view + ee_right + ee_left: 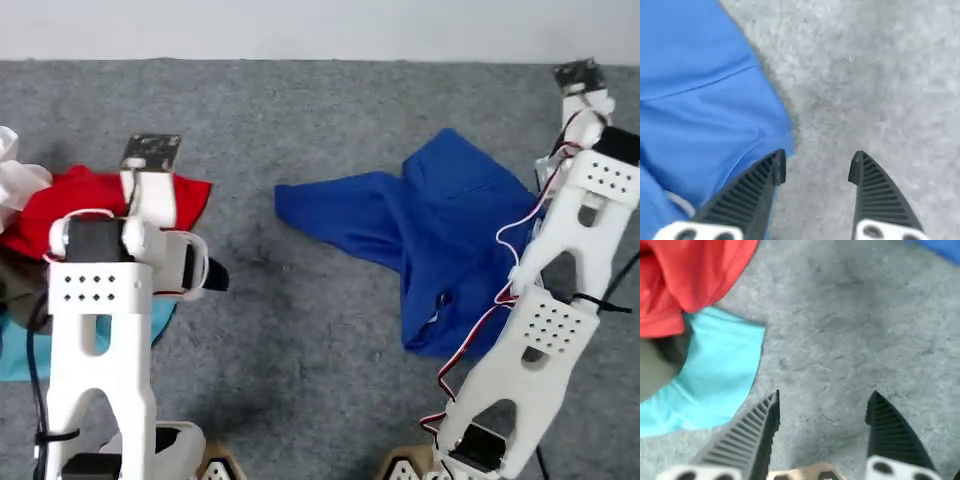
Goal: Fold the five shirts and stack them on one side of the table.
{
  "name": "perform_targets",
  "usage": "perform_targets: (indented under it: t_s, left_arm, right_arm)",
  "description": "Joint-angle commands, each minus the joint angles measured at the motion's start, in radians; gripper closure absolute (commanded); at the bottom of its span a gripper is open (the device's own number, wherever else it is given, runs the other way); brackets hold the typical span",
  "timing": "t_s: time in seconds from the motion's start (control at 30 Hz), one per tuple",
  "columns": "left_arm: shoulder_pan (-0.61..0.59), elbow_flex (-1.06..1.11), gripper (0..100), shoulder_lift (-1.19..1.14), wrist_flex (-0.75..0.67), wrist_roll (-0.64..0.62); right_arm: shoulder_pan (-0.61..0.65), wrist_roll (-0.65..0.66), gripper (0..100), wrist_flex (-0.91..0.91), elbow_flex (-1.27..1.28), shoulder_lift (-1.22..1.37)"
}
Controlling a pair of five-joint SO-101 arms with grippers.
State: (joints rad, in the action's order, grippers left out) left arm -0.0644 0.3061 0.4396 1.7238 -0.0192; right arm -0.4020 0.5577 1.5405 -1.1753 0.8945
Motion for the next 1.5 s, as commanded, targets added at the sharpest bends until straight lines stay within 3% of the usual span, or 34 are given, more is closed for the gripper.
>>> perform_targets:
  t_s: [0.0,0.13,0.23,0.37,0.53,0.8,1.1,1.37,1.47]
  left_arm:
    - [0.181,-0.099,73,0.017,0.034,0.011]
    - [0.450,-0.133,73,-0.020,0.026,0.008]
    - [0.569,-0.225,72,-0.146,0.021,-0.023]
    - [0.595,-0.490,72,-0.414,0.032,-0.101]
    - [0.620,-0.751,73,-0.718,0.034,-0.112]
    - [0.835,-0.984,73,-0.974,0.028,-0.104]
    - [0.819,-1.294,73,-1.280,0.032,-0.100]
    - [0.825,-1.303,99,-1.343,0.032,0.147]
    - [0.819,-1.299,99,-1.336,0.032,0.173]
  right_arm:
    - [0.007,-0.011,77.7,0.183,-0.137,-0.008]
    - [-0.036,-0.025,77.8,0.260,-0.107,-0.019]
    - [-0.093,-0.018,77.6,0.260,-0.040,-0.058]
    - [-0.165,0.012,77.6,0.260,0.095,-0.133]
    - [-0.234,0.089,77.7,0.260,0.279,-0.257]
    - [-0.280,0.178,77.8,0.259,0.525,-0.463]
    - [-0.291,0.178,77.9,0.255,0.684,-0.521]
    - [-0.286,0.175,77.9,0.254,0.686,-0.519]
    - [-0.286,0.172,77.9,0.254,0.687,-0.519]
